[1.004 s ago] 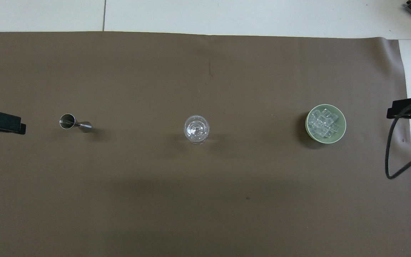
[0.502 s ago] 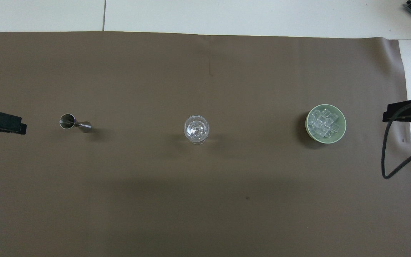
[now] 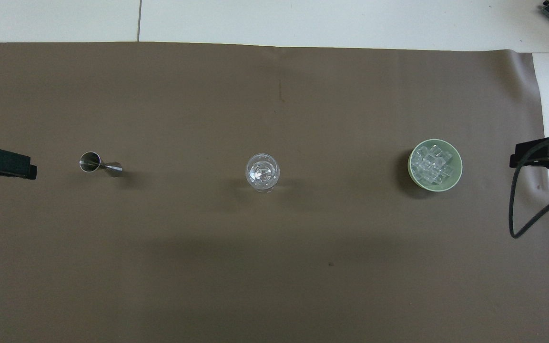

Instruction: Pour wine and add ice with both arms

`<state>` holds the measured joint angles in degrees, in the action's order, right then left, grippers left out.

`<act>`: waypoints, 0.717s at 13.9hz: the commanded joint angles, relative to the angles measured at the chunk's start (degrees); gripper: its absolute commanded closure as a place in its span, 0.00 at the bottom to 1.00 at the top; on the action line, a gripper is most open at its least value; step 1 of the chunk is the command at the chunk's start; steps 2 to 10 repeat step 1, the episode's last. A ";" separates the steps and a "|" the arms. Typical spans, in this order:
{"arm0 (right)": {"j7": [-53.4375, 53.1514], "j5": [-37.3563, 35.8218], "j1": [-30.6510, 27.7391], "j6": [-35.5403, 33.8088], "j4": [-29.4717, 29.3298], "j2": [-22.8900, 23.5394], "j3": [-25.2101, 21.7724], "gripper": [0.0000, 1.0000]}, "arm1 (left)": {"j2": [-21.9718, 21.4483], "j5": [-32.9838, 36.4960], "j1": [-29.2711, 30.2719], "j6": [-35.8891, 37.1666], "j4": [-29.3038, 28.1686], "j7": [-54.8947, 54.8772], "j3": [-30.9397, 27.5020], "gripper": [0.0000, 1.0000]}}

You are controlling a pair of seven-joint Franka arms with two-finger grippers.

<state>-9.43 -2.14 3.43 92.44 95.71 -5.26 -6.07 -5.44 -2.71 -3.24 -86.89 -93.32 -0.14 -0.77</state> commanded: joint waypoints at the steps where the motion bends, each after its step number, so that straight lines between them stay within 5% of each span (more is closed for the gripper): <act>1: 2.04 0.99 -2.11 -0.33 -1.05 0.87 0.87 0.00 | -1.33 0.33 -0.10 -0.38 -1.25 -0.47 -0.02 0.00; 10: 2.04 0.99 -2.11 -0.33 -1.05 0.87 0.87 0.00 | -1.33 0.33 -0.10 -0.38 -1.25 -0.47 -0.02 0.00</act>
